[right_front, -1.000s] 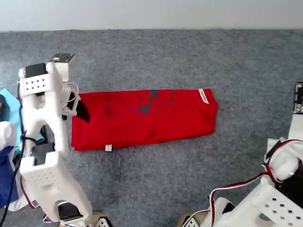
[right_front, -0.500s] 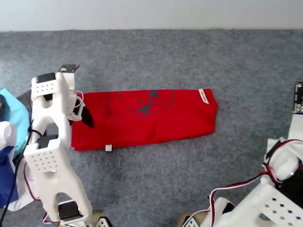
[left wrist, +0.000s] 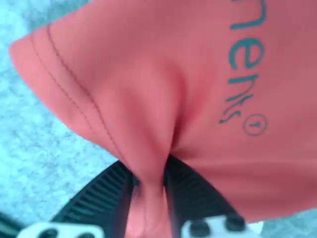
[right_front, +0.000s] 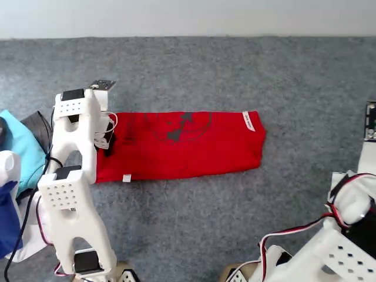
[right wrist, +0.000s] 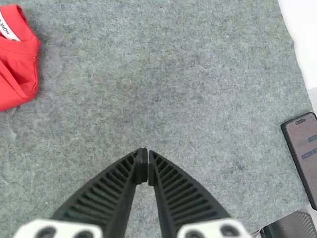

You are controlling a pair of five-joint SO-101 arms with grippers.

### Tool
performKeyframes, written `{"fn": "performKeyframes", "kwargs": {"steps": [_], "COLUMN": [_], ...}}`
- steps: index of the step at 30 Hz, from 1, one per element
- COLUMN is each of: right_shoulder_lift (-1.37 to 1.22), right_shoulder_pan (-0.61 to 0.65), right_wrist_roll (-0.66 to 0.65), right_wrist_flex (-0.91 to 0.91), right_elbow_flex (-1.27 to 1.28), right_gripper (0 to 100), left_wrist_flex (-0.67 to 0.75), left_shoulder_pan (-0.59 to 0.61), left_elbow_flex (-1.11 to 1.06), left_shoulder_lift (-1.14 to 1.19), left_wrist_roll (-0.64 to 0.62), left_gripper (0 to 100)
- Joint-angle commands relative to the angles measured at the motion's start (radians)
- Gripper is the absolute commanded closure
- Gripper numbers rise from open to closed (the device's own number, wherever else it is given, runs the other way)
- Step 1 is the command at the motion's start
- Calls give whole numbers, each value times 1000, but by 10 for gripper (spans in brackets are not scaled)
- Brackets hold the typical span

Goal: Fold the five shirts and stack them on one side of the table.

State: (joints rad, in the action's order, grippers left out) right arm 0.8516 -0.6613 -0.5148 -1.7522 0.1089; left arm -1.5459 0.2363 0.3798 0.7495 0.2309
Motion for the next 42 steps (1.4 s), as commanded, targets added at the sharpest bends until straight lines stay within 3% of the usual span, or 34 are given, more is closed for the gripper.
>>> {"fn": "performKeyframes", "kwargs": {"steps": [1, 4, 8, 18, 24, 30, 42], "right_shoulder_lift": [7, 7, 7, 7, 7, 7, 7], "right_shoulder_pan": [-10, -10, -10, -10, -10, -10, -8], "right_wrist_roll": [5, 5, 5, 5, 5, 5, 5], "right_wrist_flex": [-38, -38, -38, -38, -38, -38, -38], "right_elbow_flex": [0, 0, 0, 0, 0, 0, 0], "right_gripper": [989, 989, 989, 989, 989, 989, 989], "left_wrist_flex": [-68, -195, -210, -207, -206, -204, 6], "left_shoulder_pan": [21, 11, -11, -307, -500, -582, -781], "left_elbow_flex": [104, 257, 361, 206, 203, 208, 205], "left_shoulder_lift": [-2, -2, -71, -394, -414, -413, -382], "left_wrist_roll": [-5, -9, -71, -112, -181, -210, -252], "left_gripper": [987, 987, 987, 987, 987, 987, 987]}}
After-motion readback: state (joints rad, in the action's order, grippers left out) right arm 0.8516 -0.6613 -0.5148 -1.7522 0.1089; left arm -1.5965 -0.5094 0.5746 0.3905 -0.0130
